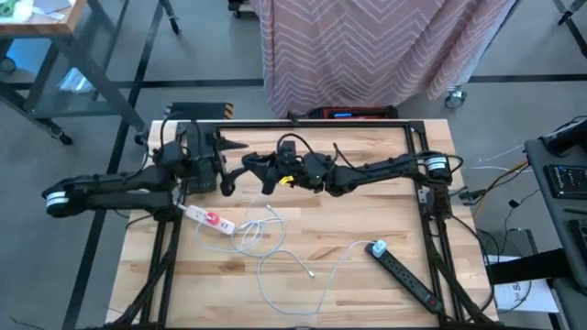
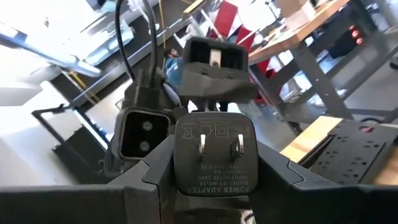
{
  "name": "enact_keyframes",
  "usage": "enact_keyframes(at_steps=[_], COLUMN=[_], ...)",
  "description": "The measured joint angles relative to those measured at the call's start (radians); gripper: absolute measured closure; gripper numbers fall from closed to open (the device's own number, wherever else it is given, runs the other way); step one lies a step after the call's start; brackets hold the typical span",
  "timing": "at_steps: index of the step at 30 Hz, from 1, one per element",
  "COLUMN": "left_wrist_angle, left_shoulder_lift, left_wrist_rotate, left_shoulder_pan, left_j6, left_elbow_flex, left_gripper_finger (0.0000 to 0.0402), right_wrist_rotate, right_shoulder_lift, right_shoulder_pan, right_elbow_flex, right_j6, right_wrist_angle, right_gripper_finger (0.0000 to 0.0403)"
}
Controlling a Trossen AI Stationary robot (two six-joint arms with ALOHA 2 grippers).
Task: Insert USB
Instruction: Insert the black charger adapter into the top black outlet extension
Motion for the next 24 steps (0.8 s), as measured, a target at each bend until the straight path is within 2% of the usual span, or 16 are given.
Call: enact_keyframes(at_steps=[2,6,16,24], left_wrist_angle=[-0.001,0.032,0.111,0.113], left_shoulder_lift=[0.004,0.017,0.112,0.179], left_wrist_rotate=[-0.010,0.049,0.045,0.028], left_shoulder_pan=[0.000,-0.003,-0.003,-0.003], left_j6=[-0.003,-0.011,-0.037,-0.044], left_elbow_flex=[0.003,0.007,0.033,0.054], left_gripper_finger=[0.0149,0.0175,0.0222,0.0247], right_wrist_rotate=[0.008,0.010,0.009,0.018], right_shoulder_lift=[0.000,0.000,0.006,0.026], right_shoulder_pan=[-0.002,-0.013,-0.021,-0.023], right_elbow_flex=[0.000,0.000,0.001,0.002], right_j6=[0.000,0.007,0.013,0.016], right_wrist_angle=[0.007,-0.003,0.002,0.029], right_gripper_finger=[0.0272,0.0272,0.0273,0.0273])
